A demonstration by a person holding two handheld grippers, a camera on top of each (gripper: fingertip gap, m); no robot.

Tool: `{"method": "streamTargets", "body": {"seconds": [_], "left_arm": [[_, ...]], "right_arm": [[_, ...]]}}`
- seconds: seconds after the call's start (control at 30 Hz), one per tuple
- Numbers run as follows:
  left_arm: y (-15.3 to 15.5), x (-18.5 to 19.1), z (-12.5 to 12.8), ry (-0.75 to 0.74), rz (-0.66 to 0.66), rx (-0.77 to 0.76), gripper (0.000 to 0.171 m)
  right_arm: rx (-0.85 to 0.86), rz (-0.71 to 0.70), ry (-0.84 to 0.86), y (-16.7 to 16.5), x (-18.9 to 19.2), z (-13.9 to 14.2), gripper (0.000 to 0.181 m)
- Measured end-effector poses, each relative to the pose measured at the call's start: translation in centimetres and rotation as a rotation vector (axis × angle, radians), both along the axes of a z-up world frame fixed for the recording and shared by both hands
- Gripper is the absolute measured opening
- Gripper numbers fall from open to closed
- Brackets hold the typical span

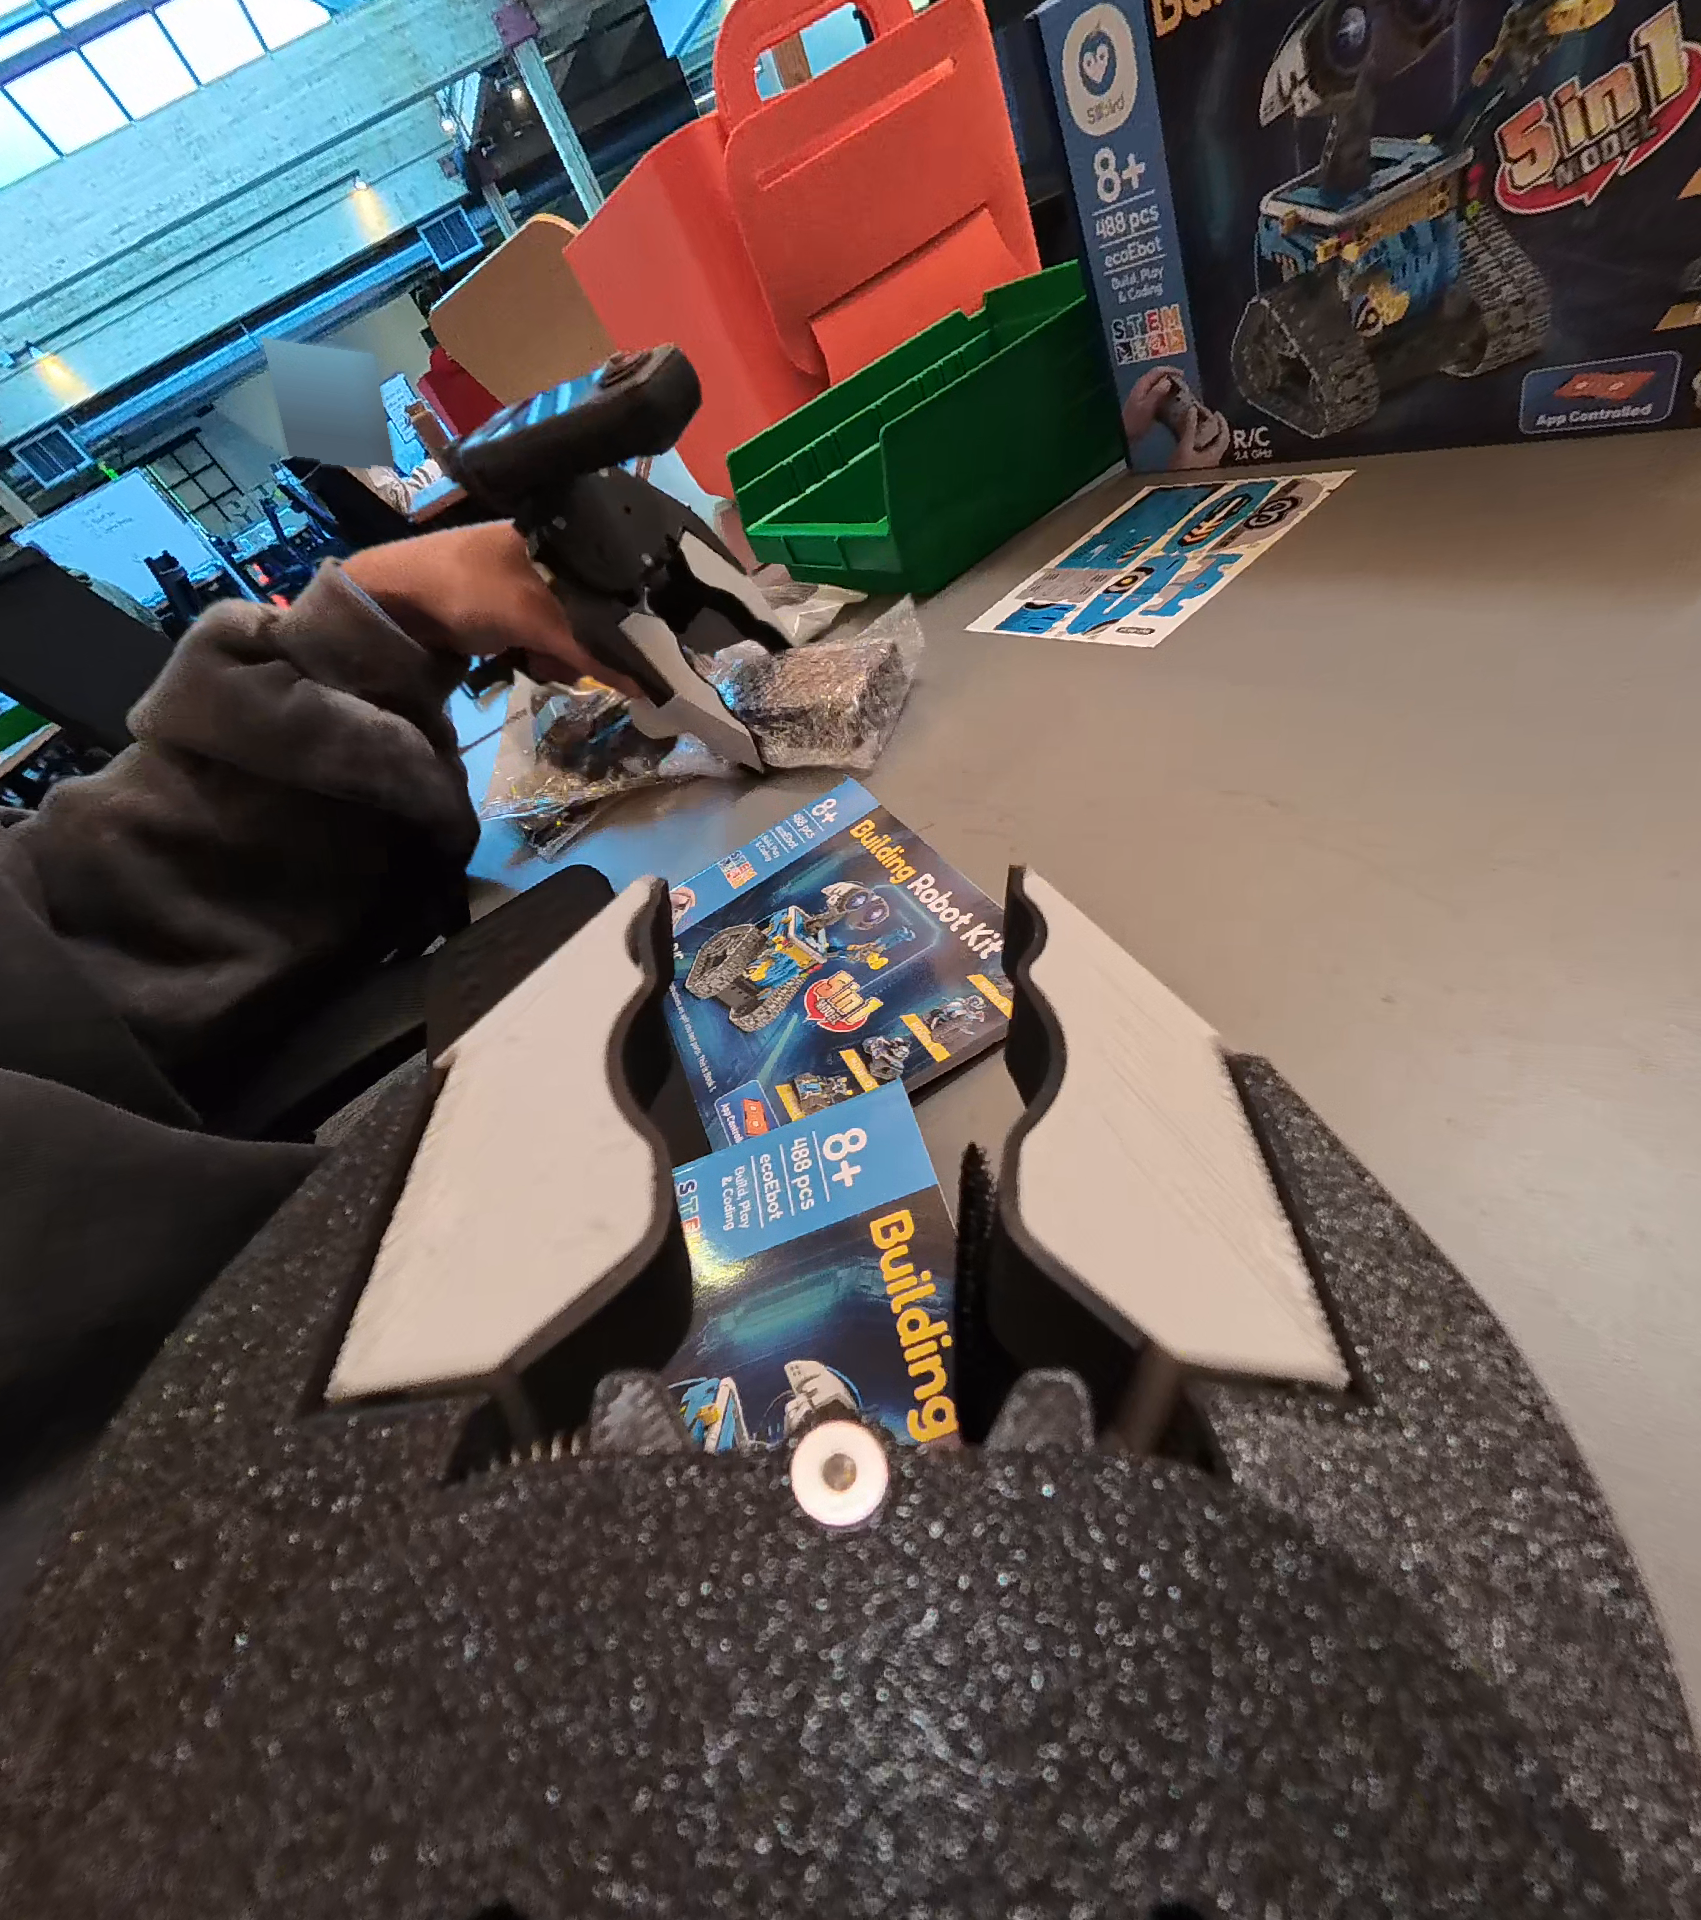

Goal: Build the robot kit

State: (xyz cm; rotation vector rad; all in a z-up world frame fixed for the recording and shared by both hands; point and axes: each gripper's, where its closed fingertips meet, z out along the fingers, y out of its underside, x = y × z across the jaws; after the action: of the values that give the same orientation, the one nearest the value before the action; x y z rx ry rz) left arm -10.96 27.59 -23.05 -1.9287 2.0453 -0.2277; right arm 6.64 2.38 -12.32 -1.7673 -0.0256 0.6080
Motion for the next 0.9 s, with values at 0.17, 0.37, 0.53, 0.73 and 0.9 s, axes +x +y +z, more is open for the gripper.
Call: {"method": "streamTargets", "body": {"seconds": [0.17, 0.37, 0.53, 0.73, 0.9], "left_arm": [[0.5, 5.4, 4.6, -0.185, 0.015, -0.01, 0.089], [6.9, 15.9, 5.2, -0.264, 0.22, 0.037, 0.027], [11.3, 14.6, 0.1, -0.058, 0.382, 0.149, 0.013], [12.1, 11.6, -0.4, -0.067, 0.361, 0.212, 0.0], [12.9, 10.9, -0.4, -0.092, 0.412, 0.182, 0.0]], "right_arm": [[0.0, 0.006, -0.008, 0.0, -0.2, 0.0, 0.063], [0.003, 0.002, -0.008, -0.1, -0.1, 0.0, 0.063], [0.008, -0.003, 0.008, -0.2, 0.1, 0.1, 0.062], [-0.003, 0.008, 0.01, -0.2, -0.1, -0.1, 0.062], [-0.014, 0.017, -0.004, -0.1, -0.3, -0.3, 0.062]]}}
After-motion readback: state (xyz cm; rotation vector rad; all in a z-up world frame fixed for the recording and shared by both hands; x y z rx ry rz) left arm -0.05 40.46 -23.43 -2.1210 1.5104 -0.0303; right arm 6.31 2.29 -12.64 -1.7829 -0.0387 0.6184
